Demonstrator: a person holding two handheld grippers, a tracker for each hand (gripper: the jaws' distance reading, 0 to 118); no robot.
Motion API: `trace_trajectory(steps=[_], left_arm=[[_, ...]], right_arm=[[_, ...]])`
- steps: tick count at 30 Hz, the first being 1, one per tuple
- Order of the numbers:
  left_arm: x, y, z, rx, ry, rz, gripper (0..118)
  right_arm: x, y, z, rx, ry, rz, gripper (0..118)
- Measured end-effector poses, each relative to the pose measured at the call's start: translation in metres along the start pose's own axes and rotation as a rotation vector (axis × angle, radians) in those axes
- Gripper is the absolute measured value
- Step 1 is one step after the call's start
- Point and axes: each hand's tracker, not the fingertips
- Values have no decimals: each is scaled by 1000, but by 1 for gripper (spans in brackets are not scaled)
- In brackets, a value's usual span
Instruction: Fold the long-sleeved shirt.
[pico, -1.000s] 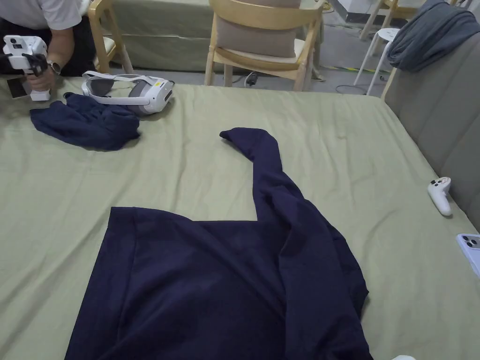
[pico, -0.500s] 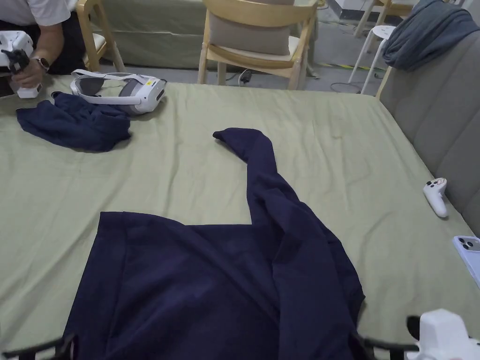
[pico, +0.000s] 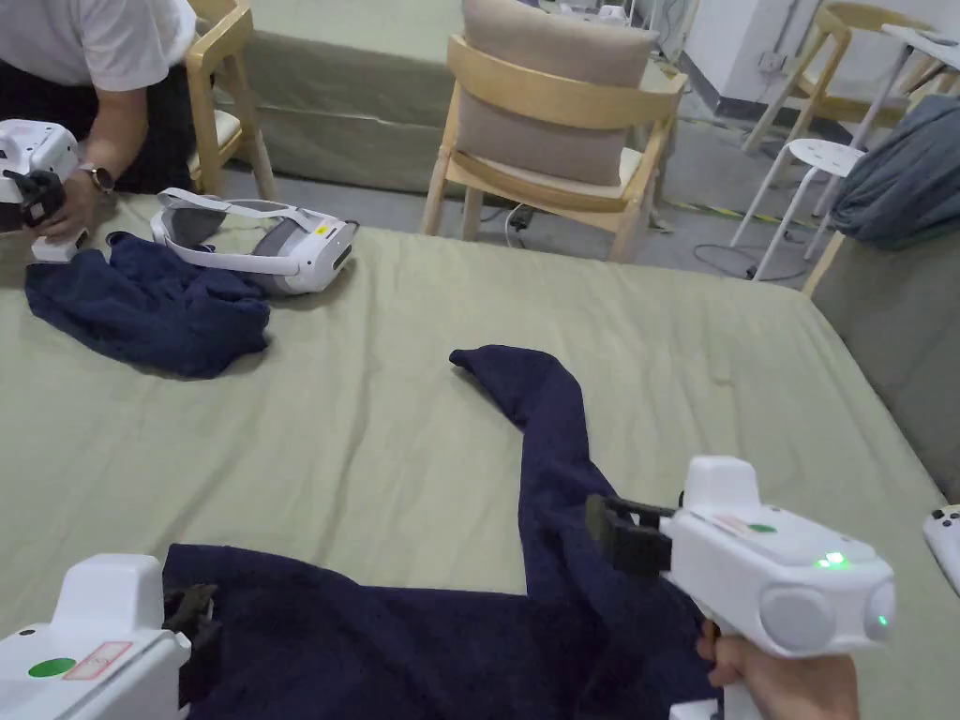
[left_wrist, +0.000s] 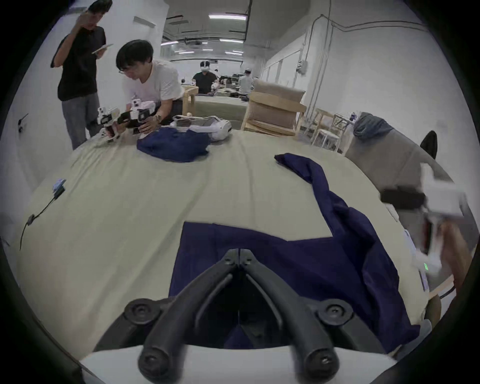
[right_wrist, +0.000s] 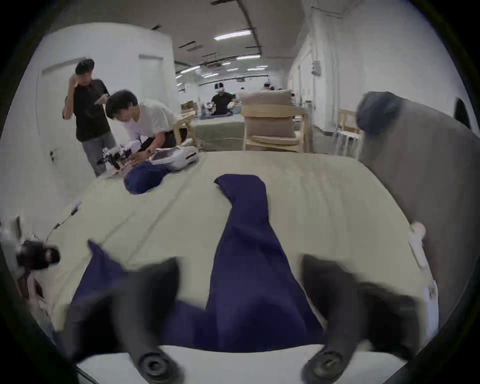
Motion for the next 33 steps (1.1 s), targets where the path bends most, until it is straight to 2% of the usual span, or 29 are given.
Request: trace_trajectory(steps=[1, 2, 3, 6, 8, 9, 10, 11, 12, 13, 15, 16, 17, 18, 19, 21, 23, 24, 25, 27, 28, 30, 31, 33], left_arm=[[0, 5, -13, 4, -6, -11, 4], [4, 10, -20, 1, -10, -11, 4], [5, 14, -31, -4, -19, -14, 4], [4, 25, -57, -7, -34, -6, 4], [5, 27, -68, -5, -32, -20, 4], [6, 27, -73, -1, -24, -40, 4], [5, 28, -75, -1, -18, -38, 4], [4, 28, -78, -1, -22, -37, 4], [2, 28, -82, -5, -27, -30, 4], [1, 27, -84, -8, -24, -20, 4], [0, 25, -84, -11, -26, -17, 4], [0, 25, -83, -17, -23, -15, 4], [0, 24, -81, -19, -25, -18, 4], [2, 22, -75, -16, -27, -25, 4], [4, 21, -69, -13, -26, -29, 4], [6, 19, -55, -2, -33, -32, 4], [9, 15, -37, 6, -31, -40, 4], [10, 13, -27, 10, -32, -39, 4], [11, 10, -16, 16, -36, -43, 4], [14, 4, 2, 25, -29, -43, 4], [15, 0, 13, 31, -34, -43, 4], [17, -7, 30, 39, -36, -41, 4], [18, -12, 40, 44, -39, -42, 4], [21, -22, 54, 49, -44, -48, 4]], right_arm=[[4, 21, -44, -13, 13, -29, 118], [11, 37, -77, -4, 91, -83, 116], [20, 55, -116, -34, 68, -120, 117], [30, 91, -206, -77, -4, -123, 116], [42, 100, -258, -153, -14, -133, 116], [42, 107, -272, -184, -58, -154, 114], [46, 106, -285, -240, -71, -150, 106], [49, 103, -294, -281, -104, -156, 82], [53, 100, -302, -347, -93, -151, 12], [43, 96, -289, -387, -110, -115, 0], [39, 92, -269, -272, -132, -136, 0], [38, 93, -266, -242, -107, -146, 0], [44, 99, -241, -120, -6, -185, 0], [43, 102, -221, -85, -36, -169, 0], [39, 102, -195, -66, -15, -105, 0], [32, 95, -150, -6, 7, -77, 0], [22, 83, -89, 90, -19, -28, 0], [18, 75, -56, 110, 20, -8, 0], [17, 62, -25, 171, 12, -16, 0], [7, 37, 27, 189, 10, 38, 0], [3, 20, 53, 232, -17, 20, 0], [-17, -14, 101, 222, -8, 66, 0], [-25, -36, 121, 242, -38, 48, 0], [-33, -73, 153, 221, -24, 28, 0]])
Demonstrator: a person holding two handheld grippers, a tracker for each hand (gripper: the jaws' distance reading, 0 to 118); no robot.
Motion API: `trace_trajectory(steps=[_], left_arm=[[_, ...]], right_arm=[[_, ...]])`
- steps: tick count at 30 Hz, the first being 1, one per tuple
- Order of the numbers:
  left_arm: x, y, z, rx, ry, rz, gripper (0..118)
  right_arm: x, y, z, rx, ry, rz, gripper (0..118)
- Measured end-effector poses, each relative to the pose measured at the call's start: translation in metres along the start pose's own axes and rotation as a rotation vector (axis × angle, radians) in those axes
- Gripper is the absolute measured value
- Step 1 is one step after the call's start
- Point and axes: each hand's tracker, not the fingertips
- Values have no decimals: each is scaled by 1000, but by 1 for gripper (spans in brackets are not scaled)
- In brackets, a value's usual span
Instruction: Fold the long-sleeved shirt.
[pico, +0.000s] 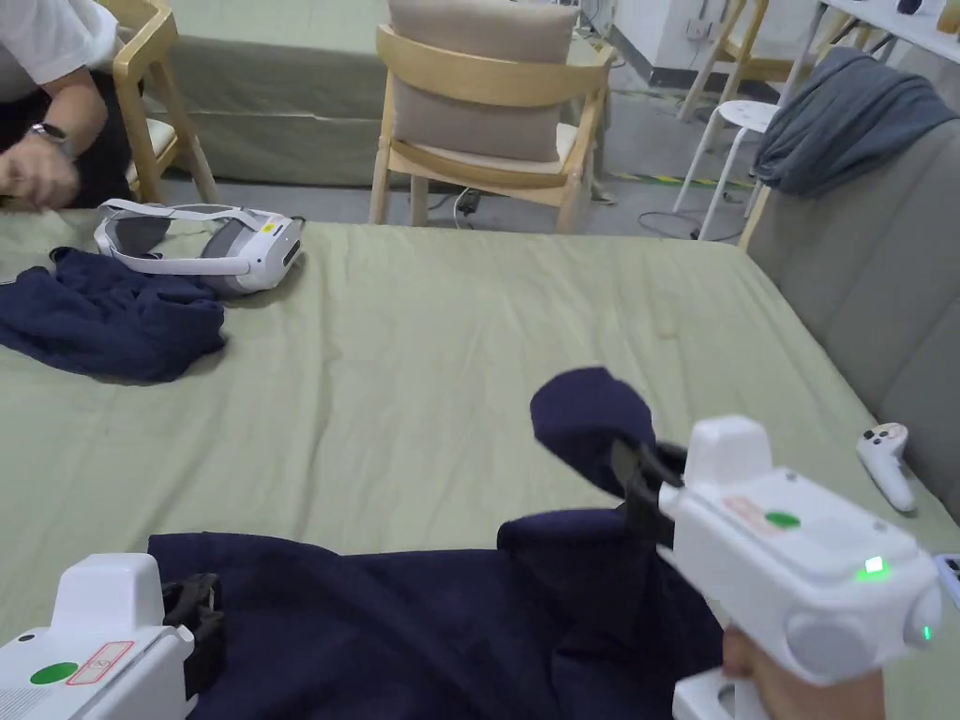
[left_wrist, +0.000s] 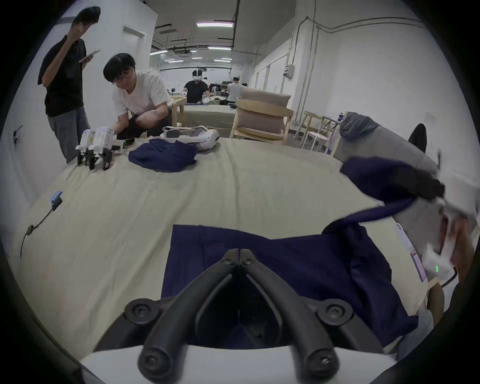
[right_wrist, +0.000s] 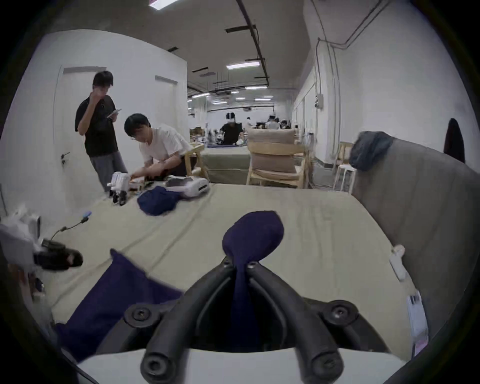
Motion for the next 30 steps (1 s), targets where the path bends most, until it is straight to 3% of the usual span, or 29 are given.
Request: trace_trajectory(steps=[5, 6, 7, 9, 11, 12, 13, 14, 15, 16, 17, 18, 23, 24, 25, 26, 27, 29, 30], left_arm=[[5, -23, 27, -8, -5, -19, 4], [5, -29, 30, -12, -1, -20, 4], [5, -34, 32, -21, -2, -15, 4], [5, -43, 33, -40, -4, -5, 4], [6, -52, 33, -60, -6, -4, 4], [6, -56, 33, -69, -7, 0, 4], [7, -60, 30, -81, -4, 6, 4], [7, -62, 29, -90, -7, 4, 4], [7, -64, 29, -93, -7, 3, 4], [6, -64, 29, -94, -3, 3, 4], [5, -64, 29, -96, 2, 4, 4], [3, -64, 28, -96, 5, 6, 4], [-3, -54, 21, -81, 15, 24, 4], [-3, -51, 19, -78, 17, 28, 4], [-3, -49, 17, -69, 17, 31, 4], [-2, -47, 15, -60, 17, 33, 4], [-1, -45, 11, -57, 17, 35, 4], [0, -40, 5, -55, 14, 36, 4], [1, -38, 2, -57, 15, 37, 4]], right_arm=[[-31, -77, 70, -42, -76, -9, 0], [-36, -94, 75, -100, -41, -65, 0], [-41, -111, 78, -130, 1, -62, 0], [-47, -139, 76, -216, -37, -32, 0], [-50, -163, 72, -243, -14, -68, 1], [-47, -173, 67, -276, -17, -70, 16], [-48, -176, 61, -362, -40, -46, 48], [-46, -178, 60, -395, -33, -47, 88], [-42, -176, 62, -383, -22, -64, 118], [-37, -171, 67, -371, -15, -81, 118], [-26, -160, 78, -239, 38, -138, 117], [-14, -150, 84, -249, 42, -149, 115], [22, -84, 93, -159, -61, -165, 112], [27, -81, 84, -147, -56, -165, 77], [31, -79, 78, -109, -103, -150, 18], [33, -79, 71, -133, -184, -106, 0], [39, -76, 65, -126, -192, -80, 0], [54, -79, 39, -167, -107, -191, 0], [59, -76, 27, -170, -134, -190, 0]])
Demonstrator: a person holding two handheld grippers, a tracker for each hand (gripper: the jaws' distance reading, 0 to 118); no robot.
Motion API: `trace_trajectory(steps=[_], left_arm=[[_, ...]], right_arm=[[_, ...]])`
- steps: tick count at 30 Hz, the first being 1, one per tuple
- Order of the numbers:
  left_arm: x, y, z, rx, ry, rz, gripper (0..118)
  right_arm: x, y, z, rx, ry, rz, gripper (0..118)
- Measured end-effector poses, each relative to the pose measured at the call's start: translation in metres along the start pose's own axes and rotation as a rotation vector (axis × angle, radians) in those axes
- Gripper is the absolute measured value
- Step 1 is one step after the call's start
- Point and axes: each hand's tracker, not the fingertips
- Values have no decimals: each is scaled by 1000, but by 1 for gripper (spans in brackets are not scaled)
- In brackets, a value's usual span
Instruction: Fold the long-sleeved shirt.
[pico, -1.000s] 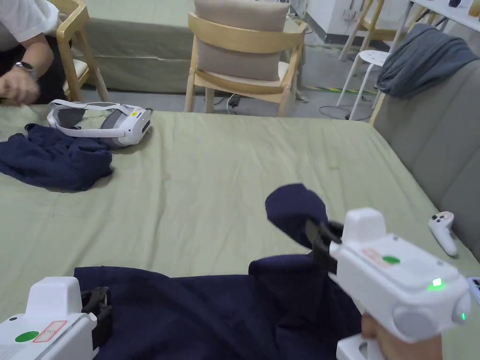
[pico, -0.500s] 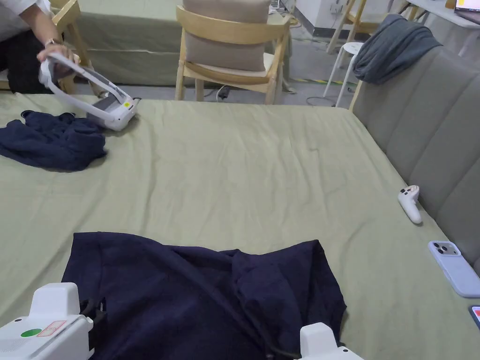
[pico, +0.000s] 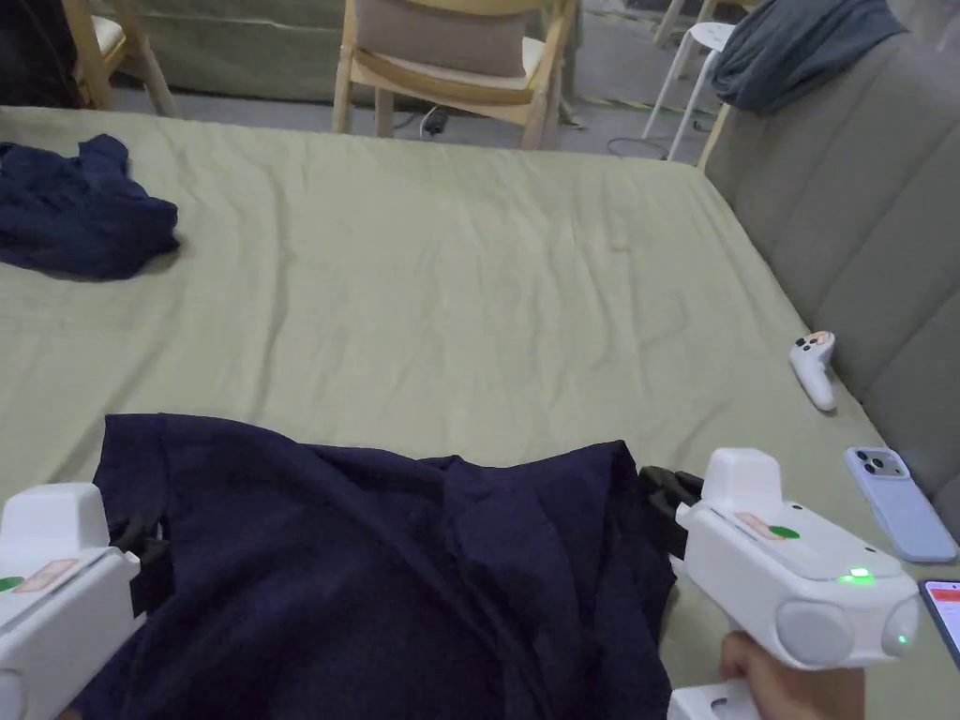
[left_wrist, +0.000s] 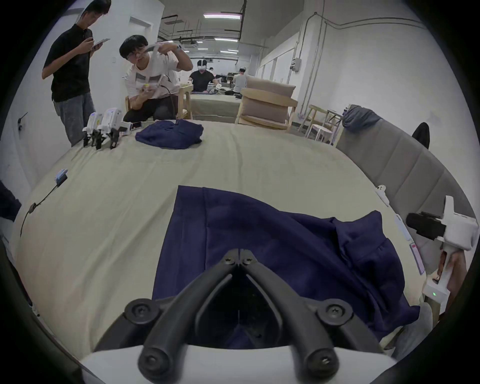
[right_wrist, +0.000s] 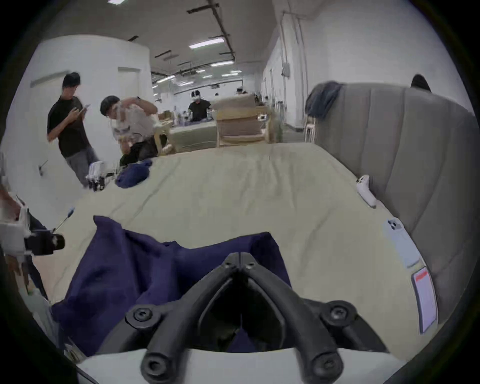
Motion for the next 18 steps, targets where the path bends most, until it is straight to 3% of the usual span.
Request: trace_trajectory(steps=[1, 2, 3, 4, 5, 8, 9, 10, 11, 13, 15, 16, 18], left_arm=[[1, 2, -3, -1, -1, -1, 4], [1, 4, -6, -3, -3, -1, 4], [3, 6, -7, -3, -3, 2, 4], [3, 7, -10, -3, -6, 2, 4], [3, 8, -12, -5, -7, 1, 4], [3, 10, -21, -16, -4, 0, 4], [1, 10, -25, -25, -2, 0, 4], [-1, 11, -29, -33, 2, 3, 4], [-6, 11, -35, -40, -1, 3, 7], [-20, 17, -50, -61, -2, 9, 48], [-35, 31, -69, -96, -9, 12, 91], [-46, 42, -81, -100, 12, 50, 91], [-63, 65, -103, -98, 81, 44, 101]], right_arm=[[2, 8, -15, -18, -5, 39, 9], [7, 14, -32, -37, -14, 48, 43], [11, 21, -51, -69, -17, 45, 105], [17, 26, -71, -126, 0, 31, 116], [25, 20, -94, -106, 99, 26, 111], [40, 14, -165, -259, 28, 58, 109], [46, 9, -187, -316, 21, 66, 82], [34, 23, -154, -239, 66, 94, 29], [34, 19, -154, -244, 102, 92, 0], [25, -4, -146, -233, 44, 99, 0], [27, 20, -154, -247, 86, 77, 0], [22, 16, -148, -225, 64, 97, 0], [24, 27, -145, -214, 87, 52, 0]])
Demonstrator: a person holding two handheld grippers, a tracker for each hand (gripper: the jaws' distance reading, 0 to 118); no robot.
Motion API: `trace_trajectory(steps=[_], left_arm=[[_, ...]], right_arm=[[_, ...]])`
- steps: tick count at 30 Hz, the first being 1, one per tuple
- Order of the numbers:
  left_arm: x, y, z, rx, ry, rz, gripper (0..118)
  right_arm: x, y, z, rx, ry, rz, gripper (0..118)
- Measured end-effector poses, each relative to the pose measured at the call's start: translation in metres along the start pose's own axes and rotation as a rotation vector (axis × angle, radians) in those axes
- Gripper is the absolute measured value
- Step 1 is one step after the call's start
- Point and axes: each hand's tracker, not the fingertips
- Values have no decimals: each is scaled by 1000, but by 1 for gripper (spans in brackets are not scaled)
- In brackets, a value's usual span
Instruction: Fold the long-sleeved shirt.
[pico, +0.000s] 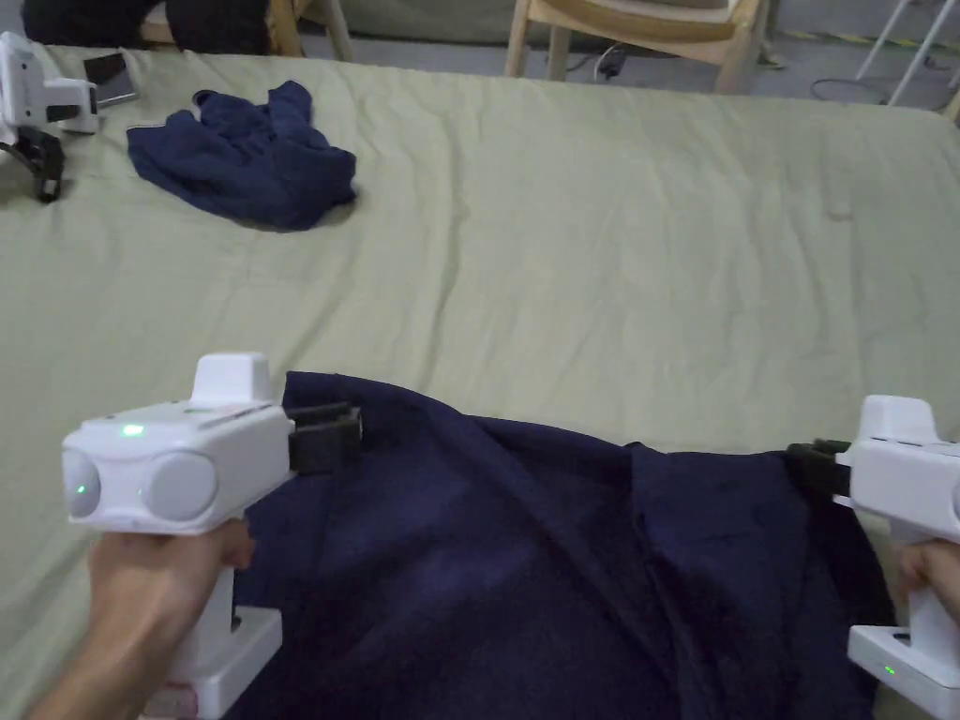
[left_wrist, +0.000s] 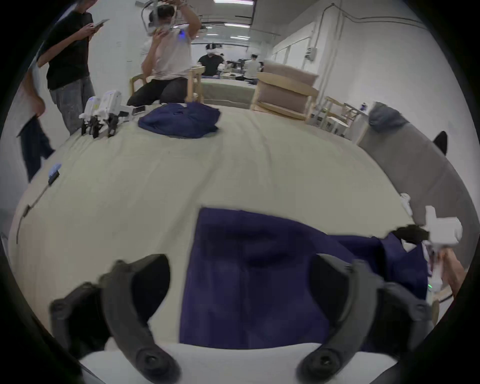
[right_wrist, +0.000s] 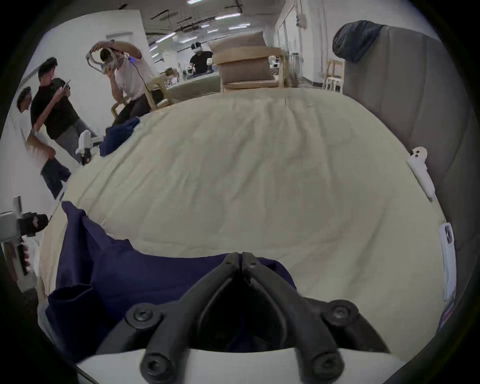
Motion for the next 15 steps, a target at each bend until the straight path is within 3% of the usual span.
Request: trace_trajectory(steps=[2, 6, 7, 8, 9, 10, 15], left_arm=[[-11, 26, -22, -15, 18, 0, 109], [-22, 51, -70, -243, -74, 37, 106], [-25, 52, -76, -272, -112, 51, 95], [-27, 52, -78, -254, -88, 67, 71], [-26, 51, -79, -254, -68, 82, 31], [-26, 49, -81, -283, -68, 90, 14], [-25, 37, -65, -218, -100, 69, 10]], right_arm=[[-6, -6, 9, 6, -2, 4, 0], [-3, -9, 6, -5, 17, 12, 0], [-6, -15, 12, -4, 20, 5, 0], [8, 0, -6, -62, 43, -32, 0], [11, 0, -6, -57, 60, -56, 0], [13, -1, -4, -55, 63, -57, 0], [22, -2, 3, -52, 81, -72, 0]])
